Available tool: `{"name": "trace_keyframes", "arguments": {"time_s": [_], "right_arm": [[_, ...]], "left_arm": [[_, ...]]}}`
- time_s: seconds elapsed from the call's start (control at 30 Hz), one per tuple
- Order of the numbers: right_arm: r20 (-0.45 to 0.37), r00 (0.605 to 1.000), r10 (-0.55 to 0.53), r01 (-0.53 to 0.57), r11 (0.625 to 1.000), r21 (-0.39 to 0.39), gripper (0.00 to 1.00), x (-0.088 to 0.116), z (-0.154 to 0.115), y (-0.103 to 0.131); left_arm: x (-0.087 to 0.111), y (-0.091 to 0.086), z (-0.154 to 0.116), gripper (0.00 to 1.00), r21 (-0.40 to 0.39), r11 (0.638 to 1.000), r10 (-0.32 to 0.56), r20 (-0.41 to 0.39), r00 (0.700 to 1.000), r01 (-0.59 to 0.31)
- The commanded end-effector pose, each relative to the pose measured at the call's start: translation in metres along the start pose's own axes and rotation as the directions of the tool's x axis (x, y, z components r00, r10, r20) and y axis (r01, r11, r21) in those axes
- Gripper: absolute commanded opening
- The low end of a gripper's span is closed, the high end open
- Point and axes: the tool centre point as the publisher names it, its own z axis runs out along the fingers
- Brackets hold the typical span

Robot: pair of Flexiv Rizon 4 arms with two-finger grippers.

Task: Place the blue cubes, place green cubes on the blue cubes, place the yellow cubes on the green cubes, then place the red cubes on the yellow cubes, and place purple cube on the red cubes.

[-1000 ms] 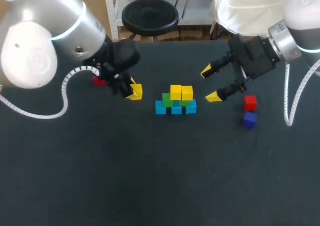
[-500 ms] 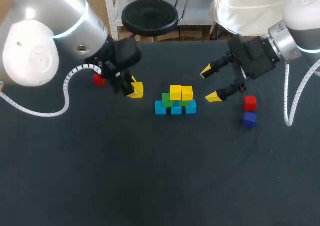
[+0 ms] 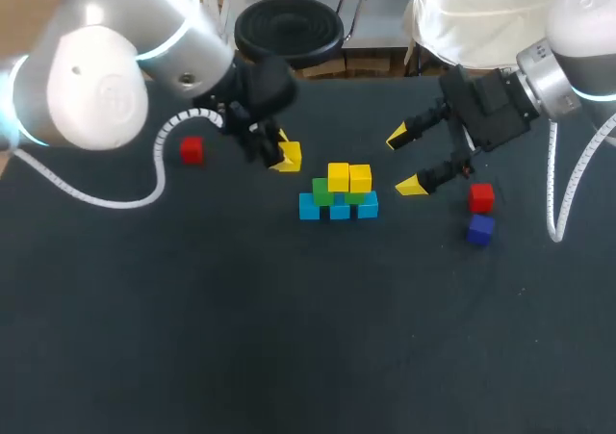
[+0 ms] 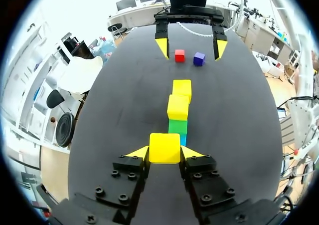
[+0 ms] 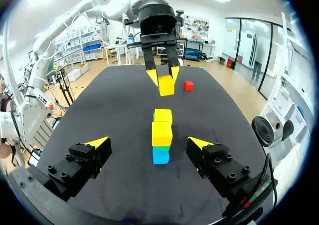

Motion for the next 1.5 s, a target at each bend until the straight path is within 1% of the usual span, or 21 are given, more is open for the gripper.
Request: {"name": "trace_keyframes", "arguments": {"time_s": [0.03,0.1,0.47,0.7,0.8,0.9,1.5], "right_arm": [[0.002,1.0,-0.001,0.001,1.0,0.001,1.0,0.0,0.0,0.001],[0.002,1.0,-0.001,0.001,1.0,0.001,1.0,0.0,0.0,0.001],[0.002,1.0,-0.001,0.001,1.0,0.001,1.0,0.0,0.0,0.001],[0.002,1.0,-0.001,0.001,1.0,0.001,1.0,0.0,0.0,0.001],[0.002,1.0,-0.001,0.001,1.0,0.001,1.0,0.0,0.0,0.001],[0.002,1.0,-0.001,0.001,1.0,0.001,1.0,0.0,0.0,0.001],[0.002,1.0,-0.001,0.001,1.0,0.001,1.0,0.0,0.0,0.001]], "left_arm": [[-0.003,0.004,0.011,0.0,0.025,1.0,0.0,0.013,1.0,0.0],[-0.003,0.003,0.014,0.0,0.037,0.999,-0.007,0.014,1.0,0.006],[-0.006,-0.001,0.021,0.0,0.05,0.999,-0.008,0.039,0.999,0.006],[-0.006,-0.003,0.027,0.0,0.084,0.996,-0.032,0.056,0.998,0.027],[-0.005,-0.002,0.028,0.0,0.092,0.995,-0.042,0.06,0.997,0.037],[-0.005,-0.001,0.027,0.0,0.069,0.996,-0.056,0.009,0.998,0.056],[-0.005,-0.001,0.027,0.0,0.069,0.996,-0.056,0.009,0.998,0.056]]}}
